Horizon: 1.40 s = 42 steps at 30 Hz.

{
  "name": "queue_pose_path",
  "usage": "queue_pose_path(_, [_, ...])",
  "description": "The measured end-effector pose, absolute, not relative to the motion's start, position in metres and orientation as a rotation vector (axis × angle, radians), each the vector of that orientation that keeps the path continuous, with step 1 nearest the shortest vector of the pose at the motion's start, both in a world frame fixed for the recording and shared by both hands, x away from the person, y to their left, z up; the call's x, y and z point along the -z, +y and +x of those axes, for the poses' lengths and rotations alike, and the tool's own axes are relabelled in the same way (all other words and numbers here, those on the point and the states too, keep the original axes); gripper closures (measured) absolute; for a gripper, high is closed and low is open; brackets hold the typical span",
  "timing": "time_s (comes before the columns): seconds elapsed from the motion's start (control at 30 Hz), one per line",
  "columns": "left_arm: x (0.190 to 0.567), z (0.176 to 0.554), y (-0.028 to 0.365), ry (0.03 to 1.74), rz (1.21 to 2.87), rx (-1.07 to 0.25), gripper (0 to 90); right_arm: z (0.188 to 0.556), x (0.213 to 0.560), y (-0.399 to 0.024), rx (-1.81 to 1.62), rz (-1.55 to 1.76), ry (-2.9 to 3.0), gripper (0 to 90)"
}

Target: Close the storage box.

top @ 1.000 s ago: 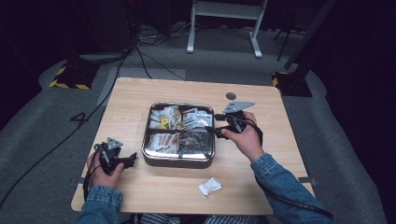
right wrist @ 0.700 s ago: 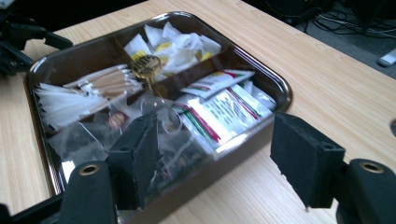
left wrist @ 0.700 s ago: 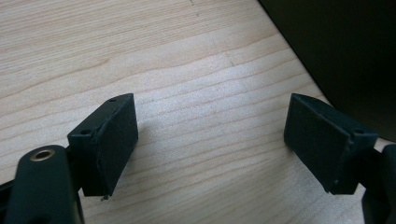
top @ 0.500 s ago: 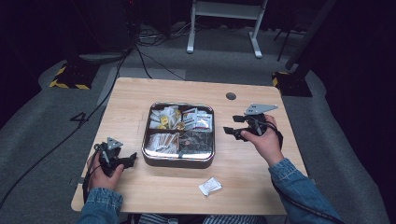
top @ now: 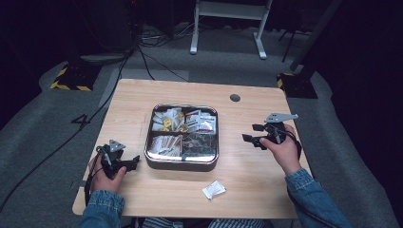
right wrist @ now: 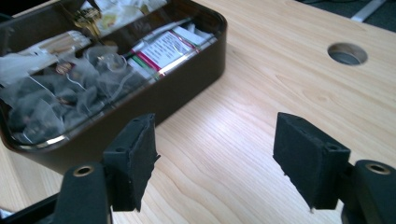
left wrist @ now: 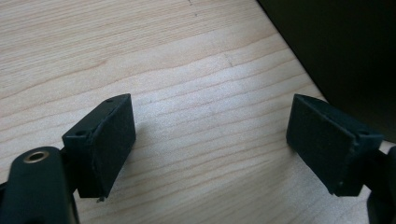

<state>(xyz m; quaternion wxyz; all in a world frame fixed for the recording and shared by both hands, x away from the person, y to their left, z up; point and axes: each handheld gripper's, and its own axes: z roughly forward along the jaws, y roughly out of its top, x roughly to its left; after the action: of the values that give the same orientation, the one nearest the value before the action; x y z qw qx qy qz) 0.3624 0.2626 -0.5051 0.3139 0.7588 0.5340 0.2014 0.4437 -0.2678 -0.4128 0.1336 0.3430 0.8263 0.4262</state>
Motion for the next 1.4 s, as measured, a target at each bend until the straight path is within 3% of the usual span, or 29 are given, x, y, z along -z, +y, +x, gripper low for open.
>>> queue_pose_path(0.53, [0.505, 0.369, 0.263, 1.404, 2.005, -0.527, 14.9, 0.429, 0.455, -0.305, -1.210, 1.155, 2.365, 27.9])
queue_pose_path(1.13, [0.505, 0.370, 0.263, 1.403, 2.005, -0.527, 14.9, 0.430, 0.490, -0.313, -1.076, 1.157, 2.395, 27.0])
queue_pose_path(1.4, [0.505, 0.370, 0.263, 1.403, 2.006, -0.525, 14.9, 0.430, 0.500, -0.309, -1.024, 1.104, 2.401, 20.7])
